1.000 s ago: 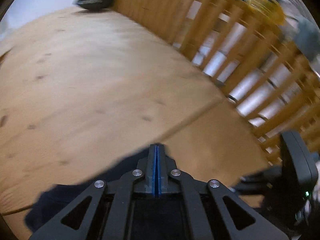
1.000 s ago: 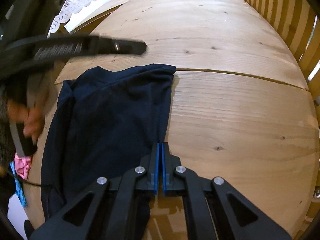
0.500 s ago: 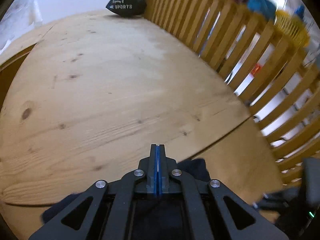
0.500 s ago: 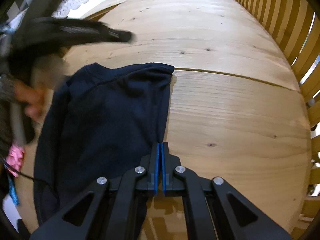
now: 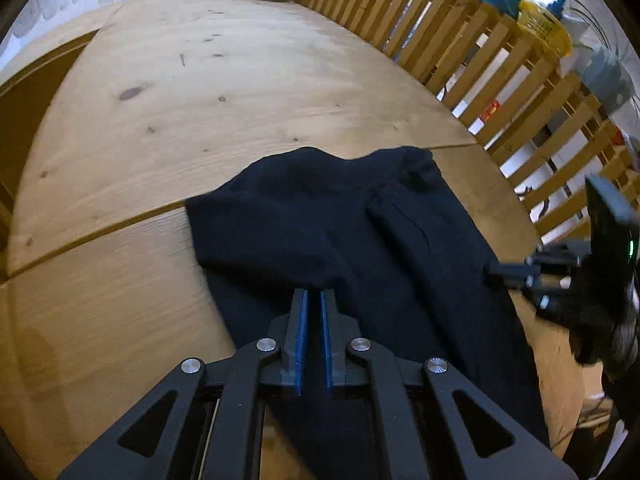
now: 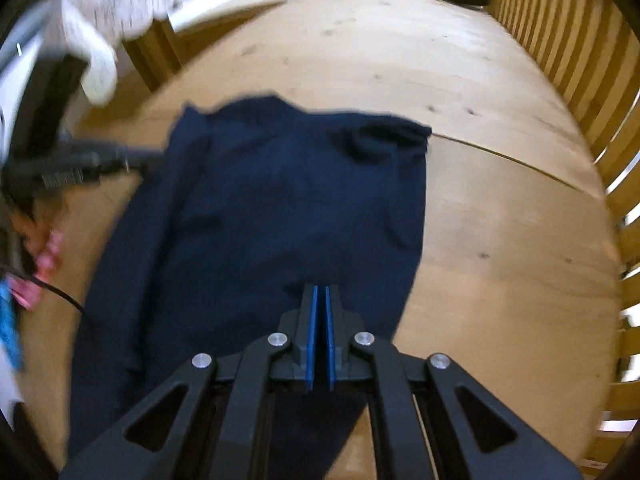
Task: Fold clothes
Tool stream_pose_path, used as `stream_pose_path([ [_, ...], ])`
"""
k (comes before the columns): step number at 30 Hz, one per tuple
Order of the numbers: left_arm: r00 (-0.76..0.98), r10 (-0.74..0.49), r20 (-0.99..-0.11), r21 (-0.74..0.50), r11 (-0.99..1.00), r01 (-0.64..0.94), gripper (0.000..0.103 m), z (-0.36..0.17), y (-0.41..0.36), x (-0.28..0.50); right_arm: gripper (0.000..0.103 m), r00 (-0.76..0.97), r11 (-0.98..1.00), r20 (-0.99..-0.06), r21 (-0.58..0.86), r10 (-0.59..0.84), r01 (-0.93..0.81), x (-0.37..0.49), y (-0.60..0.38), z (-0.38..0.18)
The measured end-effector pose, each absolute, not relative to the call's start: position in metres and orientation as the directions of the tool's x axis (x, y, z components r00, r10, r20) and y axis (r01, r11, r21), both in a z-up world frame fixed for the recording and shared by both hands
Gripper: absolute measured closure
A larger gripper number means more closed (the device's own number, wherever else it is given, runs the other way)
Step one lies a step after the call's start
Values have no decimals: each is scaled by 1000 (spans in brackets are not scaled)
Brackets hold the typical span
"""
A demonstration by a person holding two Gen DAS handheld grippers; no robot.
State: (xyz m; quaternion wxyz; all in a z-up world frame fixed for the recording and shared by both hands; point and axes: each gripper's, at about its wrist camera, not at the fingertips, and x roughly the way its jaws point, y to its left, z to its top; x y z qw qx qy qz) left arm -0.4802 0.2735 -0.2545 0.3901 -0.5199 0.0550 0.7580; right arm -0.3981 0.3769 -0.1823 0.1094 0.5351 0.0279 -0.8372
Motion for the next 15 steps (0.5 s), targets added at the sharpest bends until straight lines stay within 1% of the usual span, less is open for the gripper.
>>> stream_pose_path([
  [2, -172, 518, -838, -296, -696, -654, 98, -257, 282, -483, 98, -393, -983, -910, 66, -130, 173, -403, 378, -180],
  [3, -178, 524, -833, -295, -693, -658, 98, -253, 281, -480, 98, -397, -982, -906, 86, -147, 167, -407, 376, -175],
  [5, -180, 564, -806, -325, -677, -660, 96, -242, 271, -470, 97, -425, -969, -875, 167, -231, 182, -414, 371, -160],
  [6, -187, 569, -801, -326, -677, -660, 95, -236, 265, -464, 95, -438, -960, -857, 207, -272, 190, -418, 368, -152],
  [7, -190, 573, -797, -329, -676, -660, 95, -235, 259, -457, 84, -443, -945, -837, 255, -321, 202, -426, 362, -146],
  [8, -186, 581, -792, -338, -672, -659, 94, -234, 251, -448, 71, -440, -927, -818, 304, -371, 217, -438, 351, -142],
  [9, -180, 586, -790, -345, -668, -659, 94, -234, 245, -440, 67, -433, -908, -799, 348, -417, 233, -449, 338, -140],
  [11, -163, 589, -791, -354, -659, -663, 94, -240, 239, -426, 66, -407, -883, -784, 399, -469, 248, -471, 310, -144],
  [12, -145, 594, -791, -365, -649, -667, 94, -243, 235, -419, 66, -386, -880, -792, 405, -473, 247, -483, 297, -149],
  [15, -115, 591, -798, -366, -628, -686, 94, -249, 233, -406, 66, -324, -900, -845, 361, -426, 244, -507, 264, -169],
])
